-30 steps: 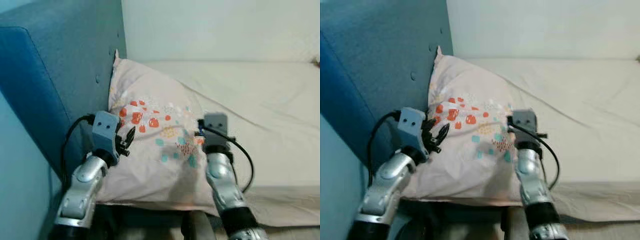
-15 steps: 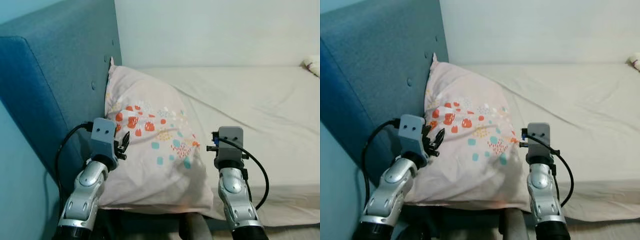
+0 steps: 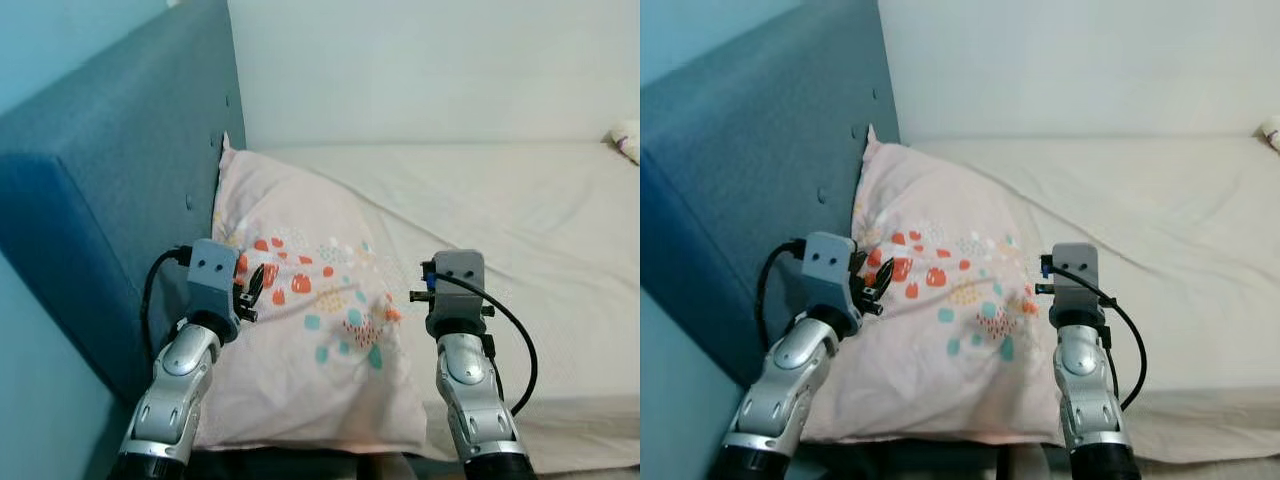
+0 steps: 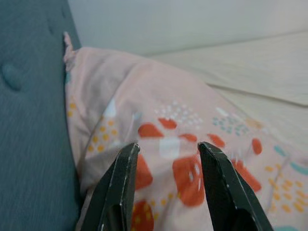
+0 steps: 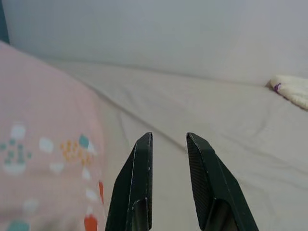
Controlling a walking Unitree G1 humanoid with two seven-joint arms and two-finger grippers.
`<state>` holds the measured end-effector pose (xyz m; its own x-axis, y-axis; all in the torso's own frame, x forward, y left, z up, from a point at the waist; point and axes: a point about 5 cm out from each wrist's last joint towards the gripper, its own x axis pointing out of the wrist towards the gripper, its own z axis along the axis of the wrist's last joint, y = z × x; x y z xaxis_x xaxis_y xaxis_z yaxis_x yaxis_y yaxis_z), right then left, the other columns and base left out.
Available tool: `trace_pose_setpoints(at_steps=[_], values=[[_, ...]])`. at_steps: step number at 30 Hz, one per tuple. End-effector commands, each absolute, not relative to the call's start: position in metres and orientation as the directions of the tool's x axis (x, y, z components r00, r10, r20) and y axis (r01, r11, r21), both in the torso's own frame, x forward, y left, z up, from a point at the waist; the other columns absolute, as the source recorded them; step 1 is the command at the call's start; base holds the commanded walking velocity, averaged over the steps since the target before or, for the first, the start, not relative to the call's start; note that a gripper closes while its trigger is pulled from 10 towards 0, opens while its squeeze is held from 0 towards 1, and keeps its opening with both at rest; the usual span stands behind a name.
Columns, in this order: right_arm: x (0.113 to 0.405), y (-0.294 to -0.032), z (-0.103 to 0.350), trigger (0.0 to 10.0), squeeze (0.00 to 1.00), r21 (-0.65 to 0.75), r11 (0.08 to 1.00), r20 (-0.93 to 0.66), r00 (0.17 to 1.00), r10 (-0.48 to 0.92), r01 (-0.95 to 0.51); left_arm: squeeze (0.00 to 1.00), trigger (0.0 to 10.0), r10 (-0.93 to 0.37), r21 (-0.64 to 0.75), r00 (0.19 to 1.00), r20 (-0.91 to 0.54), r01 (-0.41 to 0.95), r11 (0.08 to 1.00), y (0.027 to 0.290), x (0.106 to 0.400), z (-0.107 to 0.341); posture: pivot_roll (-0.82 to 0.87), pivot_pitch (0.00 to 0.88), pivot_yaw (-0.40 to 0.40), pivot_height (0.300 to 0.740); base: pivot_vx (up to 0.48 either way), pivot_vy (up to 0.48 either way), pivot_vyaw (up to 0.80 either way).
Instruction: Clean up the room
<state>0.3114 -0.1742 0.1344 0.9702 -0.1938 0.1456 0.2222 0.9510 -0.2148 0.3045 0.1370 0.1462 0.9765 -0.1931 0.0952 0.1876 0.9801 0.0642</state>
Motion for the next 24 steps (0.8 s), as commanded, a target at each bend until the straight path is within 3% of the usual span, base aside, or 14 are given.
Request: trace_pose_setpoints(at_steps=[1, 18, 24], values=[[0.31, -0.172, 0.133, 10.0, 0.0, -0.202, 0.957, 0.128, 0.975, -0.184, 0.207, 0.0, 10.0, -0.185, 0.05, 0.979, 0.088, 0.181, 0.982, 0.14, 0.304, 0.144, -0.01, 0.0, -0.057, 0.661, 0.0, 0.0, 0.0], [0.307, -0.162, 0.128, 10.0, 0.0, -0.192, 0.967, 0.096, 0.984, -0.149, 0.165, 0.0, 10.0, -0.191, 0.029, 0.979, 0.077, 0.189, 0.981, 0.142, 0.302, 0.14, 0.0, 0.0, -0.061, 0.736, 0.0, 0.0, 0.0], [0.307, -0.162, 0.128, 10.0, 0.0, -0.184, 0.969, 0.092, 0.985, -0.149, 0.164, 0.0, 10.0, -0.192, 0.033, 0.978, 0.08, 0.19, 0.981, 0.142, 0.302, 0.14, 0.01, 0.0, -0.061, 0.74, 0.0, 0.0, 0.0]])
